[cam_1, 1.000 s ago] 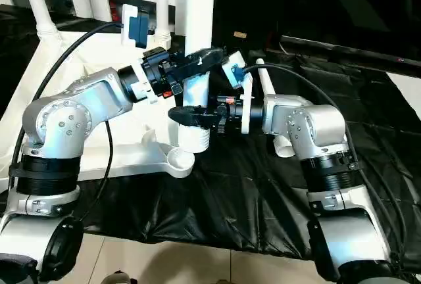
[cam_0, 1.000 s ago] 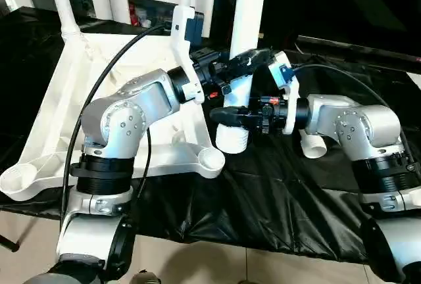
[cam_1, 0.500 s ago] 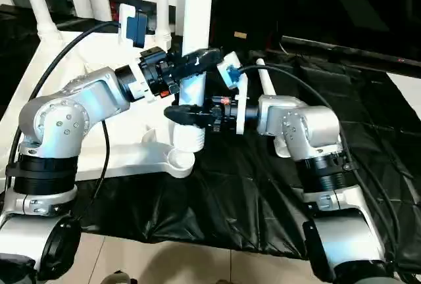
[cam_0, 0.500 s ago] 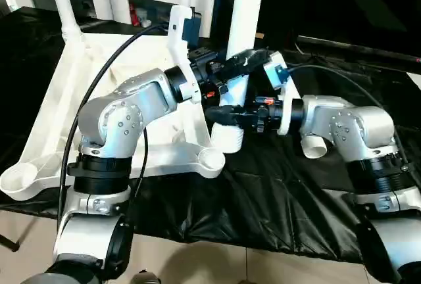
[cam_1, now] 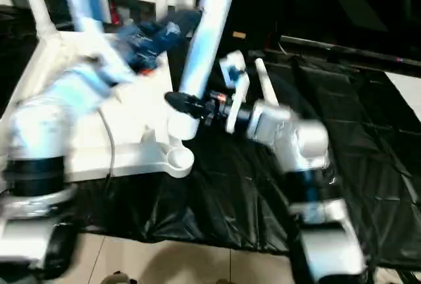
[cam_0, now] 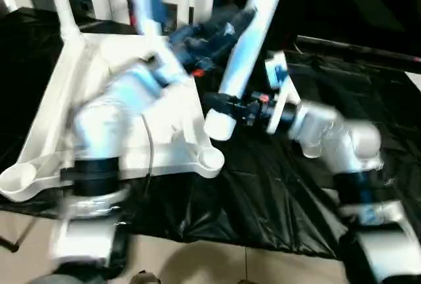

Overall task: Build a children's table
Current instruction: Insert table leg to table base

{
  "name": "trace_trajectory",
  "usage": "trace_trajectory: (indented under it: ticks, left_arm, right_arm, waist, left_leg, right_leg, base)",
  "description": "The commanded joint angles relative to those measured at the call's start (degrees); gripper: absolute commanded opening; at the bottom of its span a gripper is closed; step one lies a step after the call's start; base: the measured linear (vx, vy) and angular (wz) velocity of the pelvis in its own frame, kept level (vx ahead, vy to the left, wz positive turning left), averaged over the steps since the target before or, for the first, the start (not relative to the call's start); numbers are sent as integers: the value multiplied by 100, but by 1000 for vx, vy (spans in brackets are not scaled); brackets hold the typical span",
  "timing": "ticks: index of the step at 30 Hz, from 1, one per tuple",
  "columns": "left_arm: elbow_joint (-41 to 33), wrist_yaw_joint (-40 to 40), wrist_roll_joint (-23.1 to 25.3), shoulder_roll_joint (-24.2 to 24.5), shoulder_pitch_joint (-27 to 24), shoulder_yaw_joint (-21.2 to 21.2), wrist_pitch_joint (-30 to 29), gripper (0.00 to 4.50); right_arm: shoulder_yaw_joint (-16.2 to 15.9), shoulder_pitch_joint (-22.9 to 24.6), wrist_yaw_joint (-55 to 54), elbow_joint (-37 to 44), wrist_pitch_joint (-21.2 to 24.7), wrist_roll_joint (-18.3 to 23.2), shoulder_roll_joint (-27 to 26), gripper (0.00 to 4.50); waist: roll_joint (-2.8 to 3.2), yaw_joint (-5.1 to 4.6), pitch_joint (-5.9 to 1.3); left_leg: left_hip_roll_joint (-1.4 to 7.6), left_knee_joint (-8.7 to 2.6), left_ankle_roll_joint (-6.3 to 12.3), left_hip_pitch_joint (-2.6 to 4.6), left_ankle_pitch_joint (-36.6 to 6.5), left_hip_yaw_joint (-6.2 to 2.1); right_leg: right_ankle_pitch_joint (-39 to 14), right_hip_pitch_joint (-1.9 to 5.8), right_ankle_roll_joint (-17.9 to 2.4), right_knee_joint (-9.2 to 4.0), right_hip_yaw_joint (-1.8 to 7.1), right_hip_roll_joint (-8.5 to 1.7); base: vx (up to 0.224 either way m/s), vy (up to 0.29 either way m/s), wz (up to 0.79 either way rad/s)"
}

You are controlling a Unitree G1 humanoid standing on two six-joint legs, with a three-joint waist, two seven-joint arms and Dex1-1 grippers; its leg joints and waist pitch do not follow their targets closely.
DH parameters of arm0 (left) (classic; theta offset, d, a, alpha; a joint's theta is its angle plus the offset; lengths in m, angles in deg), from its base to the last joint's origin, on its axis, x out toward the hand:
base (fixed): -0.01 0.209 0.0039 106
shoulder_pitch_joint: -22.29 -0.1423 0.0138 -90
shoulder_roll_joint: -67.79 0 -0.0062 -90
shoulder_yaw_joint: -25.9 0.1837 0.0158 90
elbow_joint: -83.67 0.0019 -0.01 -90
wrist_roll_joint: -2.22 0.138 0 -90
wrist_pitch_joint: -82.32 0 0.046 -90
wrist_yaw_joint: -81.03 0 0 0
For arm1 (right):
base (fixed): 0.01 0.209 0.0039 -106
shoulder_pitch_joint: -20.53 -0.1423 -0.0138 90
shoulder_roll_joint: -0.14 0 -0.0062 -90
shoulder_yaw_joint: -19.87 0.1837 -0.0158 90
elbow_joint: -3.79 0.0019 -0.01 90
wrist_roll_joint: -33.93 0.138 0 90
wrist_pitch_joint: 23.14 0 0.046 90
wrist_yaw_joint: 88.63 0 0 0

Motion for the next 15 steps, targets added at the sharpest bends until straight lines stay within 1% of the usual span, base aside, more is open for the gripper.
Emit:
trace_trajectory:
  ticks: [1, 2, 3, 4, 5, 6, 7, 8, 9, 10, 11, 12, 14, 15]
  left_arm:
    - [27, -675, 686, 537, -391, 676, 288, 294]
    - [100, -940, 989, 860, -583, 969, 427, 294]
    - [202, -1172, 1250, 1112, -755, 1208, 623, 294]
    - [252, -1263, 1359, 1202, -823, 1300, 733, 294]
    - [380, -1467, 1631, 1432, -968, 1538, 983, 294]
    - [470, -1607, 1822, 1591, -1067, 1705, 1154, 294]
    - [565, -1842, 1952, 1802, -1198, 1897, 1236, 294]
    - [700, -2035, 2153, 2008, -1314, 2110, 1422, 294]
    - [814, -2178, 2298, 2152, -1394, 2267, 1564, 294]
    - [874, -2223, 2343, 2206, -1417, 2325, 1584, 294]
    - [1053, -2343, 2481, 2353, -1482, 2489, 1655, 294]
    - [1086, -2353, 2508, 2370, -1488, 2511, 1677, 294]
    - [1328, -2287, 2710, 2429, -1462, 2613, 1832, 294]
    - [1645, -2247, 2941, 2457, -1400, 2685, 2093, 276]
  right_arm:
    - [-147, 159, -425, -89, -719, -618, 53, 193]
    - [-254, 276, -450, -119, -961, -790, 52, 193]
    - [-246, 372, -547, -141, -1133, -863, -2, 193]
    - [-215, 407, -616, -149, -1191, -876, -37, 193]
    - [-157, 485, -719, -124, -1198, -849, -109, 193]
    - [-118, 539, -784, -105, -1195, -827, -158, 193]
    - [-121, 609, -878, -75, -1246, -866, -193, 193]
    - [-136, 678, -949, -54, -1262, -906, -224, 193]
    - [-174, 733, -1006, -42, -1308, -969, -234, 193]
    - [-201, 755, -1037, -41, -1337, -1011, -234, 193]
    - [-275, 817, -1125, -37, -1416, -1127, -235, 193]
    - [-285, 826, -1138, -34, -1422, -1141, -236, 193]
    - [-302, 866, -1188, -26, -1469, -1168, -272, 193]
    - [-381, 913, -1195, -33, -1611, -1271, -291, 193]
  waist:
    - [111, 2, -439]
    - [109, -25, -404]
    - [131, -29, -418]
    - [141, -25, -419]
    - [157, -41, -429]
    - [163, -31, -436]
    - [167, -28, -436]
    - [192, -34, -438]
    - [187, -38, -429]
    - [208, -44, -428]
    - [219, -30, -425]
    - [220, -45, -423]
    - [223, -41, -420]
    - [230, -39, -411]
  left_leg:
    - [12, -381, -242, 75, -427, 115]
    - [13, -407, -289, 62, -579, 124]
    - [22, -416, -338, 84, -692, 115]
    - [22, -423, -356, 90, -701, 114]
    - [23, -425, -393, 91, -673, 110]
    - [24, -425, -375, 108, -644, 114]
    - [24, -433, -366, 103, -638, 107]
    - [20, -441, -383, 98, -664, 99]
    - [17, -446, -390, 100, -731, 100]
    - [18, -449, -411, 104, -761, 104]
    - [23, -444, -436, 123, -787, 109]
    - [14, -455, -463, 105, -818, 110]
    - [21, -453, -458, 113, -903, 111]
    - [21, -459, -463, 109, -981, 107]
  right_leg:
    - [-286, 320, -1078, -360, 112, -261]
    - [-610, 289, -909, -402, 118, -255]
    - [-798, 284, -790, -404, 126, -264]
    - [-789, 282, -773, -406, 131, -266]
    - [-636, 286, -808, -385, 132, -256]
    - [-467, 271, -857, -376, 132, -250]
    - [-405, 275, -880, -367, 130, -248]
    - [-331, 278, -908, -351, 123, -247]
    - [-357, 272, -902, -360, 126, -249]
    - [-342, 274, -918, -347, 131, -248]
    - [-324, 253, -950, -356, 131, -254]
    - [-327, 275, -961, -348, 135, -248]
    - [-369, 269, -997, -355, 141, -259]
    - [-467, 263, -993, -368, 142, -265]
  base:
    - [0, 0, 0]
    - [0, 0, 0]
    - [0, 0, 0]
    - [0, 0, 0]
    - [0, 0, 0]
    - [0, 0, 0]
    - [0, 0, 0]
    - [0, 0, 0]
    - [0, 0, 0]
    - [0, 0, 0]
    - [0, 0, 0]
    - [0, 0, 0]
    - [0, 0, 0]
    - [0, 0, 0]
